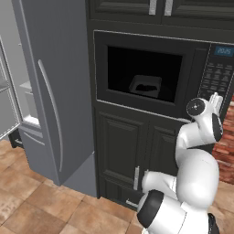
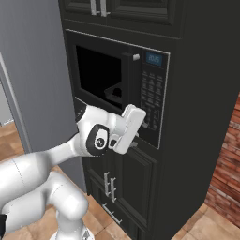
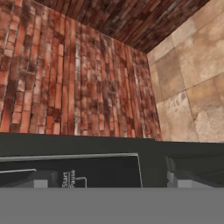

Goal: Place the tupperware containing the steak and tomato meal in the microwave. Close the microwave door and press the start button to reheat the meal.

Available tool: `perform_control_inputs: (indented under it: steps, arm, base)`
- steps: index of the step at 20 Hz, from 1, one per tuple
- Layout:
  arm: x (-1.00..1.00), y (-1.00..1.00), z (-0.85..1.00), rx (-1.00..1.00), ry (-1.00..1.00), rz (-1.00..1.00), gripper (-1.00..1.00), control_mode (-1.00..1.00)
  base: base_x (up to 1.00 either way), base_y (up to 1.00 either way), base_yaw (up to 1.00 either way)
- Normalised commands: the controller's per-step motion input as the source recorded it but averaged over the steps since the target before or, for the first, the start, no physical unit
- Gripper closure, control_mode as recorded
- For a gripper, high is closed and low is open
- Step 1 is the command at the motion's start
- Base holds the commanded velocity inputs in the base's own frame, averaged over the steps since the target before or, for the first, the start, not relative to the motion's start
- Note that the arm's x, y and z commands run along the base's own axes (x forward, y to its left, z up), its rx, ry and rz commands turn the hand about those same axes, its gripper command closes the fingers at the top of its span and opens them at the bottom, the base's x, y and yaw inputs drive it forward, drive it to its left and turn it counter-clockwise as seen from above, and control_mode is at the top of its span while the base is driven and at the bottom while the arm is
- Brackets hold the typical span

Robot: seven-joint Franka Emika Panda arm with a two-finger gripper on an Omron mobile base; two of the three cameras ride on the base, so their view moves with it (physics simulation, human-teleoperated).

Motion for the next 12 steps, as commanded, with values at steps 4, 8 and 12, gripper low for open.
perform_control_inputs:
  steps: [4,8,12]
  arm:
    - [-0.08,0.00,-0.39,0.00,-0.07,-0.07,-1.00,-1.00]
    - [0.08,-0.03,0.00,0.00,-0.10,-0.04,-1.00,-1.00]
    - [0.27,-0.04,-0.07,0.00,-0.07,-0.01,-1.00,-1.00]
  base:
    - [0.00,0.00,0.00]
    - [0.00,0.00,0.00]
    - [0.00,0.00,0.00]
